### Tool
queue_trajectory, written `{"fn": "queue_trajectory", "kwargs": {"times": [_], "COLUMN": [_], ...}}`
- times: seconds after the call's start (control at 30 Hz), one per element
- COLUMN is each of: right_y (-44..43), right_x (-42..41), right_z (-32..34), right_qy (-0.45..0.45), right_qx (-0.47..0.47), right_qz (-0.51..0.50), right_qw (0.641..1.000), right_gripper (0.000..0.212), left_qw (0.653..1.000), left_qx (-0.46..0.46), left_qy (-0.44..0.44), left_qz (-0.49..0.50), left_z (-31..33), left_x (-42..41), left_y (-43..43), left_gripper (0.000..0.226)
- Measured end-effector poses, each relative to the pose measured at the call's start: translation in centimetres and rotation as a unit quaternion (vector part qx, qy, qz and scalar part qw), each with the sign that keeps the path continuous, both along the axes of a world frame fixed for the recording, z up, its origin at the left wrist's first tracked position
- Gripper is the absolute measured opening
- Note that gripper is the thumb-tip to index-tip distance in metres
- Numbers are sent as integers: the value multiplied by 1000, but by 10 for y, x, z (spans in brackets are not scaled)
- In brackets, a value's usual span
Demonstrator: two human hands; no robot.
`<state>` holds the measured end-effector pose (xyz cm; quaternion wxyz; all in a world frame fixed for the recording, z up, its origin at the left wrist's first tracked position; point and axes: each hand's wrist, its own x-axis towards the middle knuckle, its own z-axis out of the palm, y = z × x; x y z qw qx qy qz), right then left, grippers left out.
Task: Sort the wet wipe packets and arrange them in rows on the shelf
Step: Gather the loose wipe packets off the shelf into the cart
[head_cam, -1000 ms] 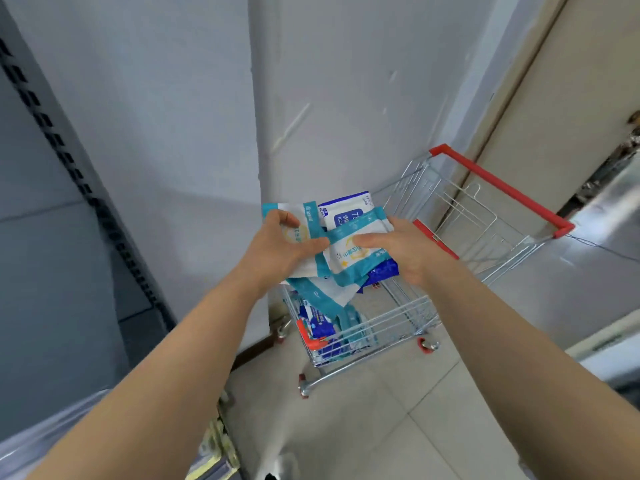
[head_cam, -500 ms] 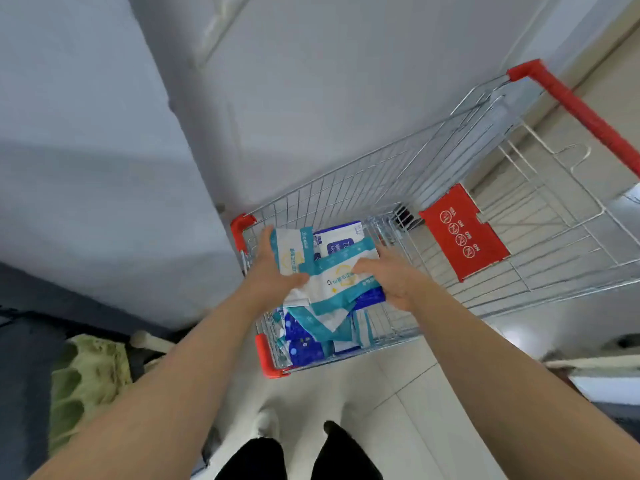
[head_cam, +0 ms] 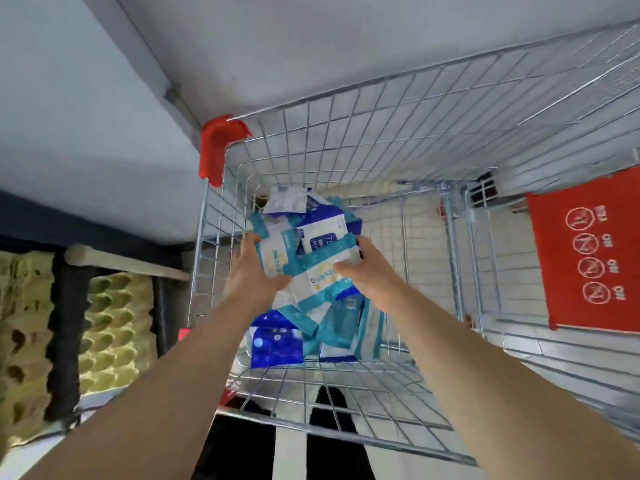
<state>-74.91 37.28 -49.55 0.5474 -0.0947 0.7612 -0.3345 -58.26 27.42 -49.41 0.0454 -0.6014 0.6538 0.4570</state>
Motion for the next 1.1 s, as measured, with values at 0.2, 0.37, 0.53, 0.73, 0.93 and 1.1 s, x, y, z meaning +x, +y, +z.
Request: {"fn": "queue_trajectory", "kwargs": {"times": [0.2,0.37,0.53,0.73,0.93,1.1], "right_y": [0,1,4,-22,-64,-92], "right_x": [-5,0,14,57,136,225], "right_z": [-58,-25,22,137,275,377], "right_qy": [105,153,212,284,391,485], "right_qx": [33,54,68,-28,-192,-299], "right_qz": [102,166,279,422,444,464], "right_qw": [989,973,934,861,783,679], "right_gripper": [74,78,78,70,49,34], "left_qw": [1000,1000,993,975,949,902], "left_qx": [4,-16,-86,-187,-308,-425], "left_qy": [15,9,-50,-74,-67,-78], "left_qz": [0,0,-71,-95,-28,0], "left_z": [-23,-4,50,160,283,384], "left_x": [1,5,23,63,145,235], "left_y": [0,7,17,19,9,10], "left_gripper": [90,86,50,30,33,32]}}
